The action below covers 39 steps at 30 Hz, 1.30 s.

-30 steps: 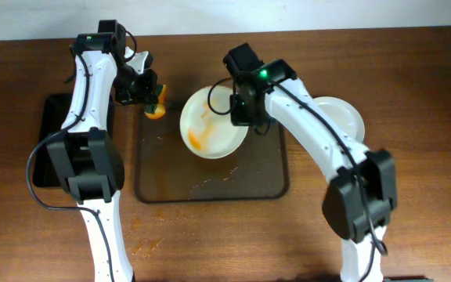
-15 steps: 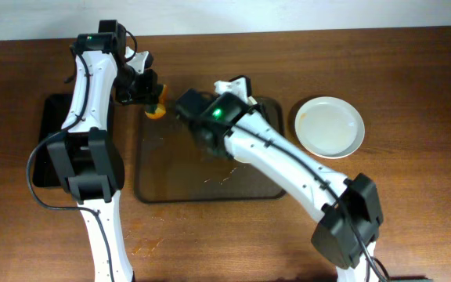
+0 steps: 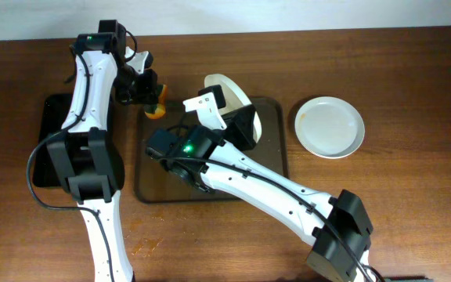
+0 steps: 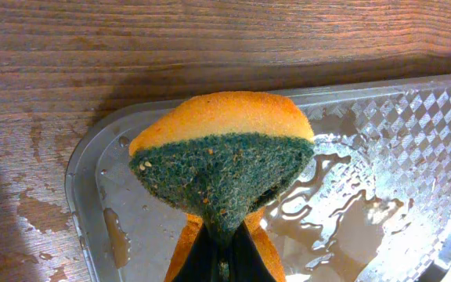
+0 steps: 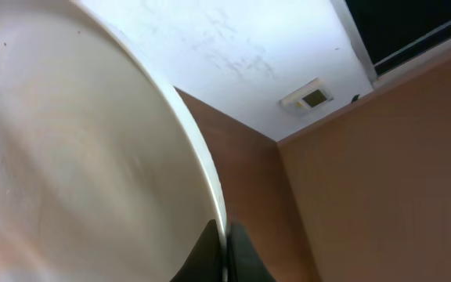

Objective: Clean dirty plates on tray and stack at the side
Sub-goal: 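Carry the cream plate right and stack it on the plates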

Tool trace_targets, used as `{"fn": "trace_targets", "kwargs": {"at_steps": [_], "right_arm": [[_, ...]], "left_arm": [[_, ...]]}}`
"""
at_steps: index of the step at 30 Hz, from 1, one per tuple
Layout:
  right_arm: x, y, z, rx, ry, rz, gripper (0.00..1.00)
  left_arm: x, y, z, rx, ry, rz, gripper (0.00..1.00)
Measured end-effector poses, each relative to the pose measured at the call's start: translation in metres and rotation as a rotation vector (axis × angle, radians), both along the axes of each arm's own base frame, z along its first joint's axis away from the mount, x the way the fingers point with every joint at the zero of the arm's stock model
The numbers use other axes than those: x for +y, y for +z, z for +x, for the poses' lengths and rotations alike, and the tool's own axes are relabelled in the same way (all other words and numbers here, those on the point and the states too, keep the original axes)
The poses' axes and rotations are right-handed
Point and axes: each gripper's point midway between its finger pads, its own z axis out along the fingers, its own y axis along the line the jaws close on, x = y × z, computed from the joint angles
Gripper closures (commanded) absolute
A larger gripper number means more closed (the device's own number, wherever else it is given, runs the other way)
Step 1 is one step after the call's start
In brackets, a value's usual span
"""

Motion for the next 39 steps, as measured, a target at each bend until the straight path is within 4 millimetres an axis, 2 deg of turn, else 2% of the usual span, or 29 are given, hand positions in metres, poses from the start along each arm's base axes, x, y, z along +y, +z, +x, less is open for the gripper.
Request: {"fn": "trace_targets", "kwargs": {"at_steps": [7,10,12,16,19,22,24,25,27,29,31,33,35,36,37,39], "right_arm": [[-0.001,0.002,0.000,-0.039,-0.013,0.034,0.96],[-0.014,-0.012,0.006,-0.011,-0.084,0.145,0.96],[-0.040,-0.031,0.015,0.079,-0.182,0.222,0.96],[-0.110,-0.077,0.040,0.325,-0.395,0.431,0.96],[-0.135,-0.105,0.054,0.529,-0.399,0.621,0.96],[-0.159,-0.120,0.058,0.684,-0.365,0.780,0.96],[-0.193,-0.123,0.060,0.706,-0.412,0.900,0.96],[-0.203,-0.124,0.061,0.706,-0.425,0.929,0.96],[-0.249,-0.125,0.060,0.671,-0.504,1.002,0.96],[-0.286,-0.127,0.055,0.638,-0.571,1.041,0.96],[-0.304,-0.137,0.047,0.640,-0.613,1.063,0.96],[-0.310,-0.148,0.045,0.636,-0.621,1.073,0.96],[-0.314,-0.170,0.043,0.635,-0.629,1.084,0.96],[-0.314,-0.182,0.040,0.642,-0.633,1.085,0.92],[-0.312,-0.197,0.039,0.643,-0.629,1.095,0.83],[-0.307,-0.216,0.035,0.652,-0.619,1.111,0.57]], "left_arm": [[0.000,0.000,0.000,0.000,0.000,0.000,0.99],[0.000,0.000,0.000,0.000,0.000,0.000,1.00],[0.000,0.000,0.000,-0.001,0.000,0.000,1.00],[-0.002,0.000,0.004,-0.016,-0.004,0.002,1.00],[-0.006,-0.001,0.008,-0.038,-0.017,0.019,1.00],[-0.015,-0.009,0.007,-0.036,-0.039,0.042,1.00],[-0.026,-0.021,0.002,-0.021,-0.066,0.056,0.99],[-0.030,-0.025,0.001,-0.018,-0.073,0.056,0.99],[-0.036,-0.036,-0.006,0.003,-0.089,0.064,1.00],[-0.039,-0.042,-0.011,0.022,-0.096,0.065,0.99],[-0.039,-0.047,-0.015,0.037,-0.099,0.067,0.99],[-0.039,-0.050,-0.018,0.048,-0.099,0.070,0.99],[-0.038,-0.052,-0.019,0.051,-0.099,0.073,0.99],[-0.038,-0.052,-0.019,0.053,-0.099,0.073,1.00],[-0.038,-0.053,-0.019,0.054,-0.099,0.075,0.99],[-0.036,-0.053,-0.019,0.051,-0.098,0.084,0.99]]}}
